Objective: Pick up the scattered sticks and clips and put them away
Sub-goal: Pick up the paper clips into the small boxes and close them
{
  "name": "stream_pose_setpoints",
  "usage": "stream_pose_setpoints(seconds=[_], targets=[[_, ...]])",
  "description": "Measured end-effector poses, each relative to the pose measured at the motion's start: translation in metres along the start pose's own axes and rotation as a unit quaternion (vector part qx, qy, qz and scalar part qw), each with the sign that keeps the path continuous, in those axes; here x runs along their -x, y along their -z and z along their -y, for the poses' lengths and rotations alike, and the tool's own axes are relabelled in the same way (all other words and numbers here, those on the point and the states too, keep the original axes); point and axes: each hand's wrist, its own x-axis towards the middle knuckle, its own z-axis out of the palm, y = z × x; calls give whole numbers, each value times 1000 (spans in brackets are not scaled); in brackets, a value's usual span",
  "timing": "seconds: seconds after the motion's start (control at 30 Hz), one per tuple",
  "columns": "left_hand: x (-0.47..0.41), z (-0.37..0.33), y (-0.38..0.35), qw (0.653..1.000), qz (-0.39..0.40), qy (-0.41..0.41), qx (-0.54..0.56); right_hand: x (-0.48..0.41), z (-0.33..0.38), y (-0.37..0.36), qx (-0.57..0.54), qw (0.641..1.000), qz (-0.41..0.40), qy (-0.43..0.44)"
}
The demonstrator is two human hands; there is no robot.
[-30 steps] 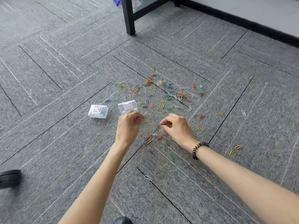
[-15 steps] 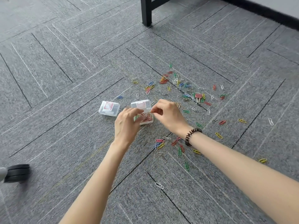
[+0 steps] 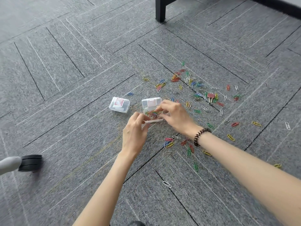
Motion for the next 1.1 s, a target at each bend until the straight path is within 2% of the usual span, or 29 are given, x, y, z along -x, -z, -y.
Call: stream_pose_setpoints(seconds=[0.13,0.23,0.33,0.43,0.6,0.8,1.1], targets=[[8,-9,-10,999,25,-39,20,25,-9,12,-1,999,-6,-34],[16,-15,-17,996,55,-76,12,51,-18,19,42,996,19,-79],[25,-23,-20,982,120,-146,-9,76,-26,24,107,985,45,-125],[32,-31,-23,958,192,-205,-63,94,-30,29,113,978,57,-166],[40,-36,-22,948,194,-237,-87,110,-24,30,74,975,123,-172],[46,-42,-23,965,150,-202,-75,117,-21,34,80,984,76,-141],[39,-66,-31,977,147,-140,-68,129,-20,29,110,985,25,-128]])
